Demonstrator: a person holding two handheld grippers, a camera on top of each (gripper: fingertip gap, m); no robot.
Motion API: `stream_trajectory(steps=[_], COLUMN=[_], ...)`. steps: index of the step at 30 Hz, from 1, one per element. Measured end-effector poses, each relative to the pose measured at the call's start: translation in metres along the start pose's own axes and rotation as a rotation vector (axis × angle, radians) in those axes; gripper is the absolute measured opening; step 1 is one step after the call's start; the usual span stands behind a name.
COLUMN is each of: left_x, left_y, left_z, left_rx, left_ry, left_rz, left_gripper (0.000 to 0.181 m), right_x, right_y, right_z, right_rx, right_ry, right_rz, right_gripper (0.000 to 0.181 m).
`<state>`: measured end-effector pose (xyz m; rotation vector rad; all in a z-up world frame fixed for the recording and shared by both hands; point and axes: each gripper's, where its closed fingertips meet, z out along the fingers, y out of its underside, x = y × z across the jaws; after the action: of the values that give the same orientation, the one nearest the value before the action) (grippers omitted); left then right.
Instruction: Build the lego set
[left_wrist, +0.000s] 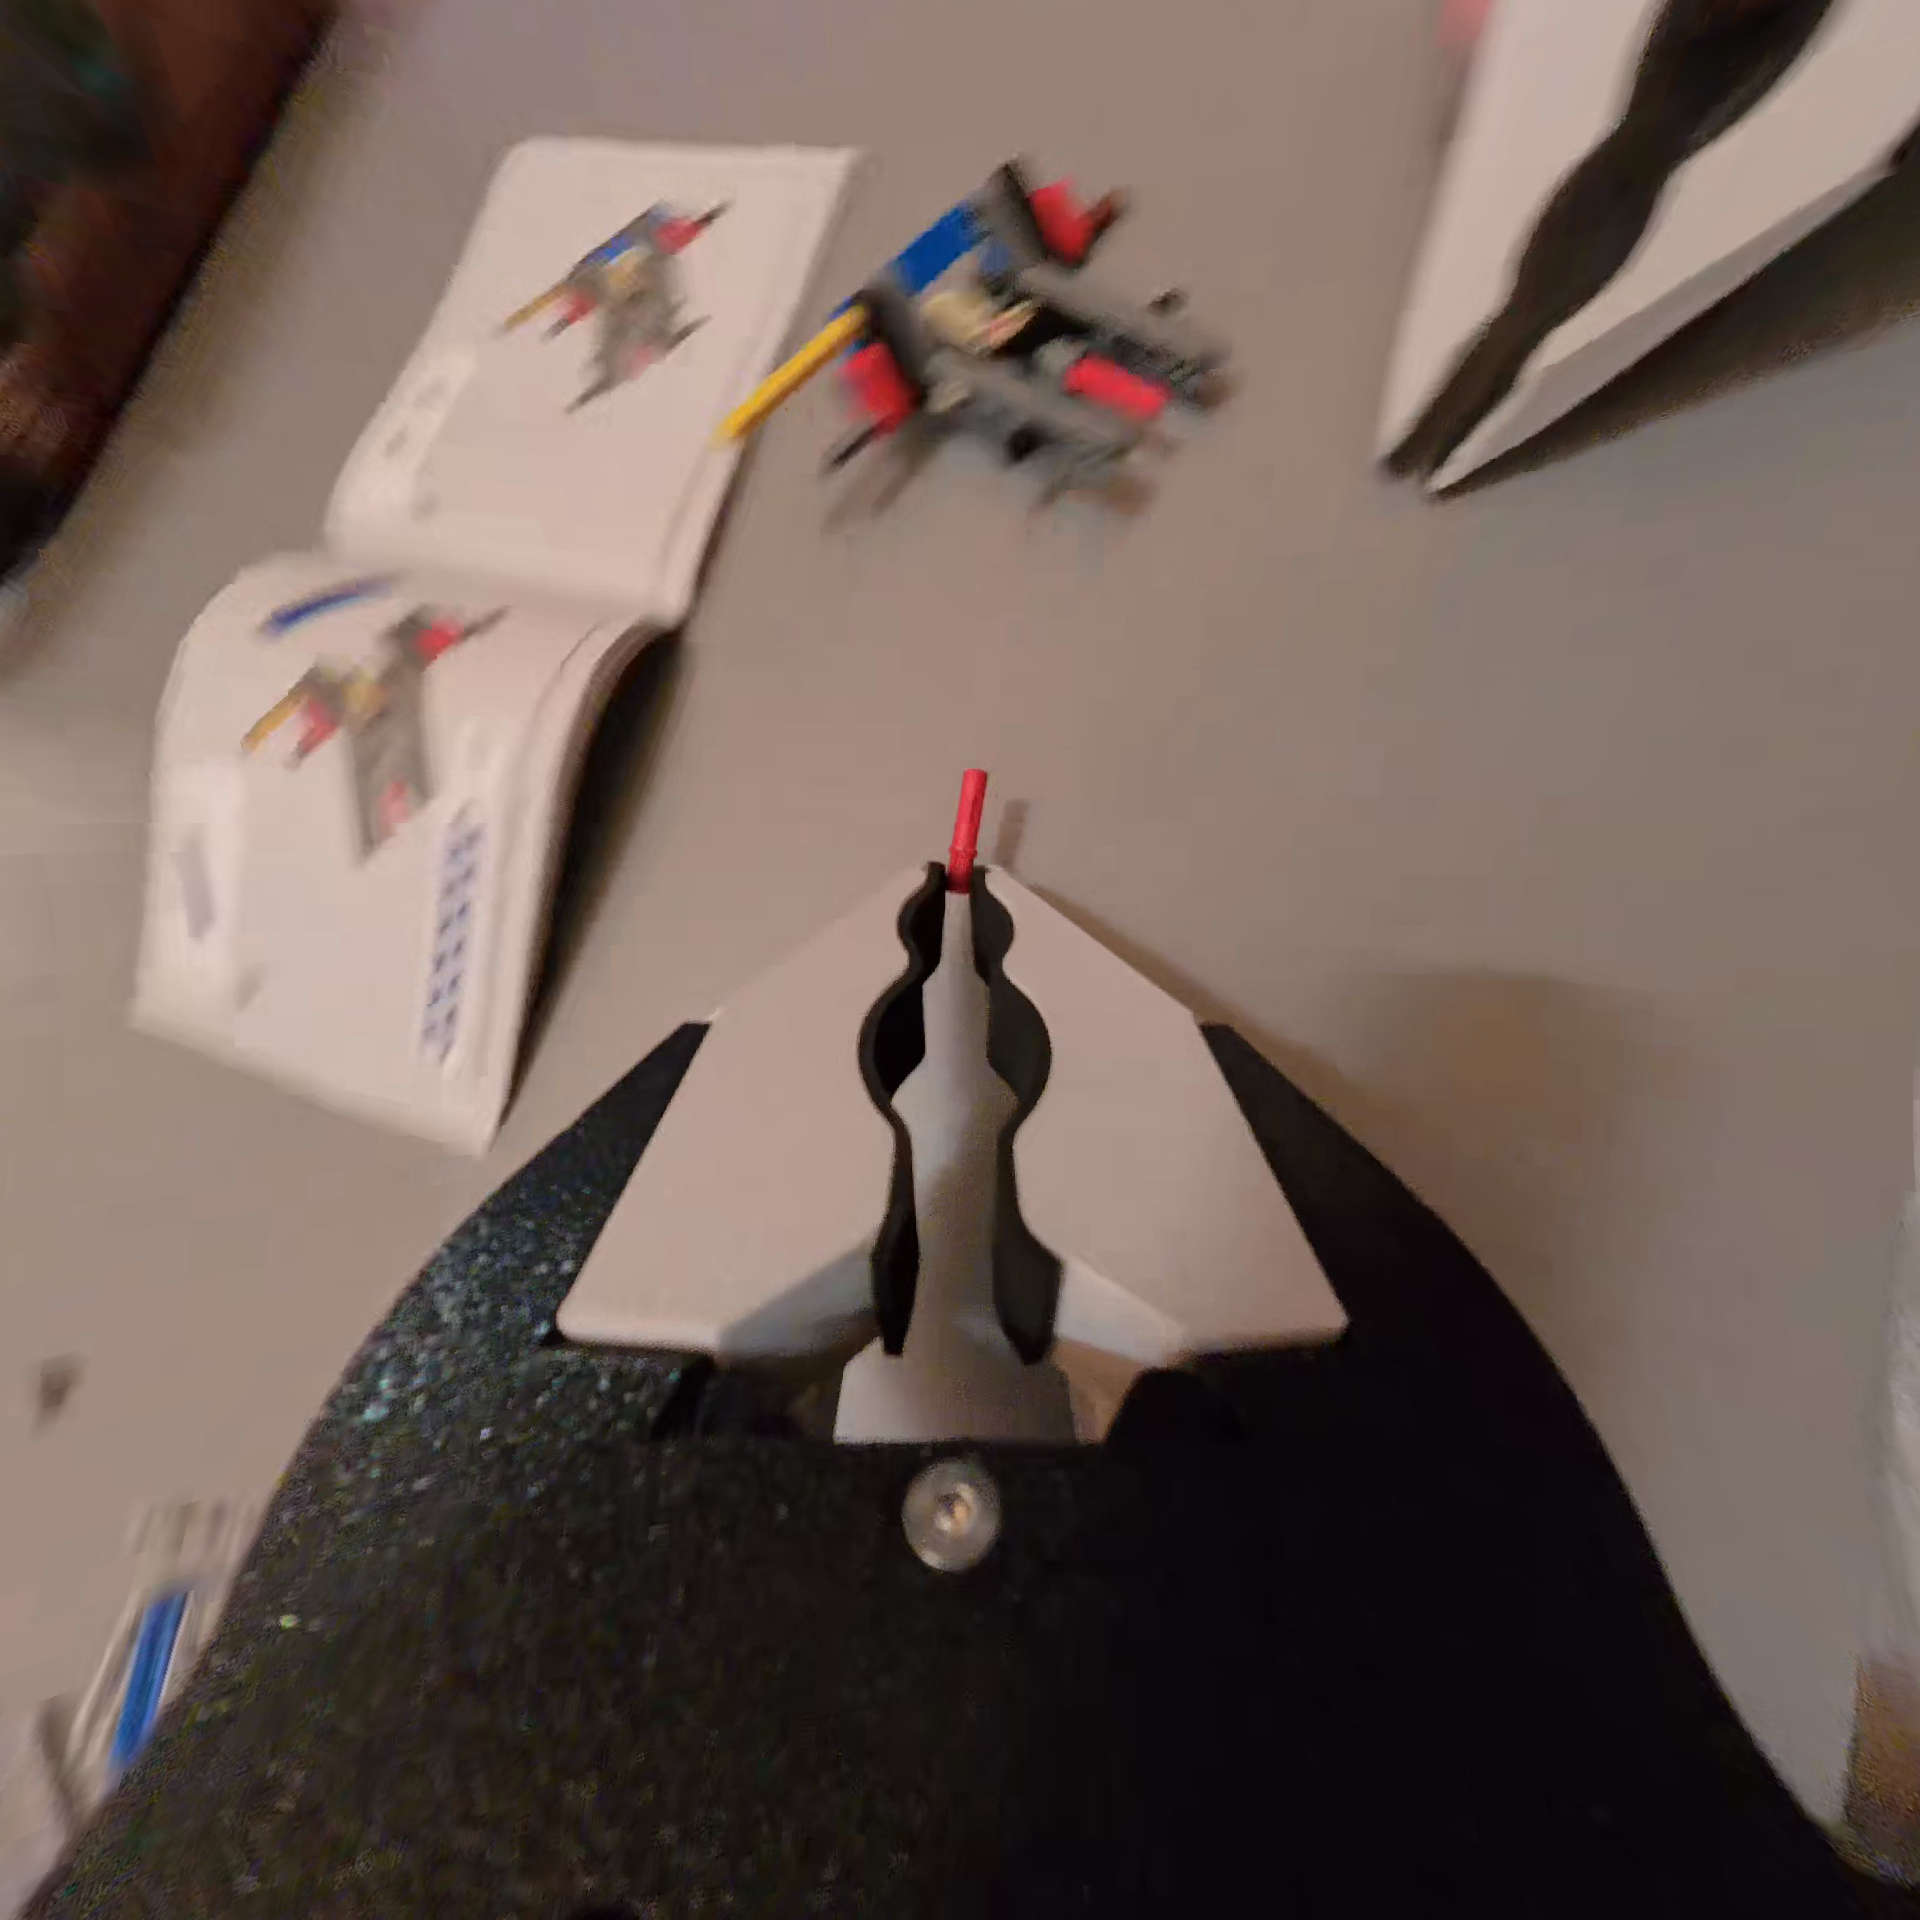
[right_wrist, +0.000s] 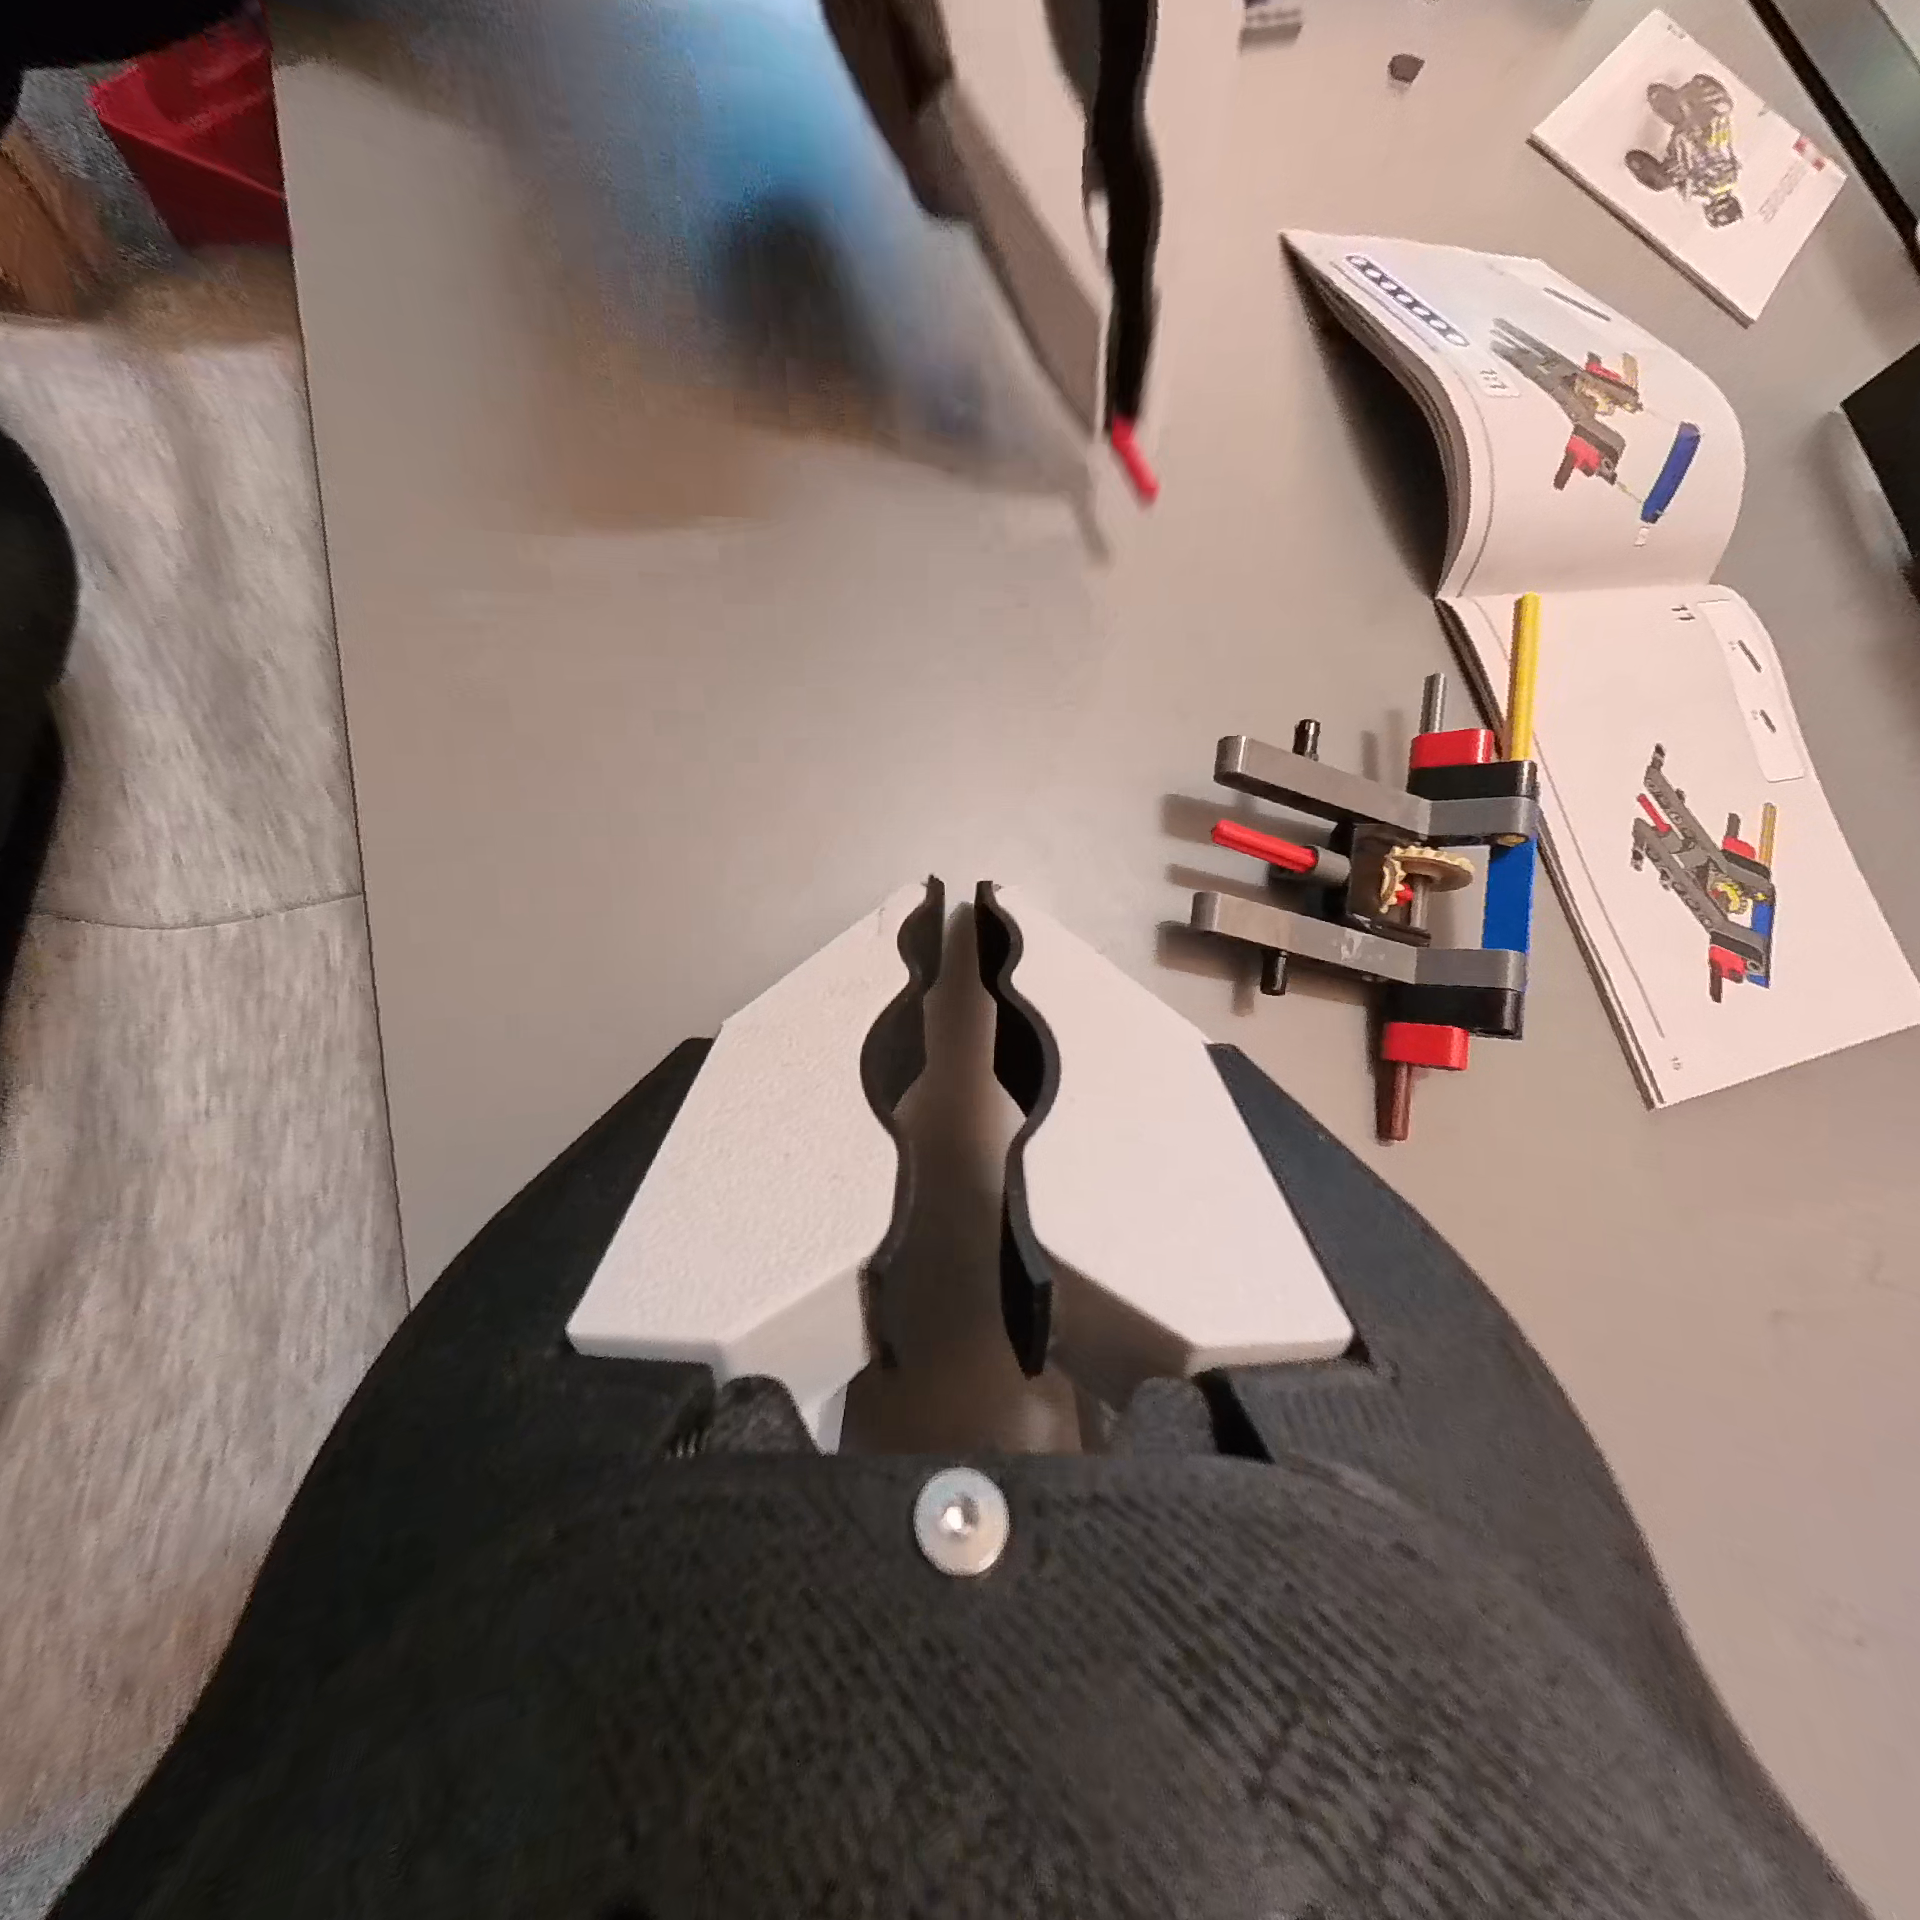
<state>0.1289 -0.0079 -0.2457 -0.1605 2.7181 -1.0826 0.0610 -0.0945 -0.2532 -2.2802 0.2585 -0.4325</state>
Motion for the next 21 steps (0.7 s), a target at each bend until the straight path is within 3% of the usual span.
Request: stream_trajectory(steps=[5, 9, 13, 17, 21], left_x=[-0.063, -0.071, -0.074, -0.079, -0.091], left_y=[0.084, 0.113, 0.124, 0.127, 0.115], left_z=[-0.071, -0.09, -0.087, -0.09, -0.11], left_rx=[-0.142, -0.095, -0.111, -0.096, 0.041], left_ry=[-0.218, -0.196, -0.19, -0.2, -0.227], left_rz=[-0.243, -0.356, -0.345, -0.37, -0.452], left_gripper=[0.002, 0.002, 0.003, 0.012, 0.012], right_x=[0.002, -0.004, -0.008, 0.014, 0.041], right_y=[-0.001, -0.022, -0.081, -0.123, -0.165], right_z=[0.002, 0.014, 0.04, 0.078, 0.118], right_rx=[-0.002, 0.04, 0.173, 0.208, 0.285], right_ry=[0.018, -0.009, -0.068, 0.002, 0.003], right_rz=[-0.007, 0.022, 0.06, 0.018, 0.086], right_gripper=[0.003, 0.013, 0.012, 0.009, 0.007])
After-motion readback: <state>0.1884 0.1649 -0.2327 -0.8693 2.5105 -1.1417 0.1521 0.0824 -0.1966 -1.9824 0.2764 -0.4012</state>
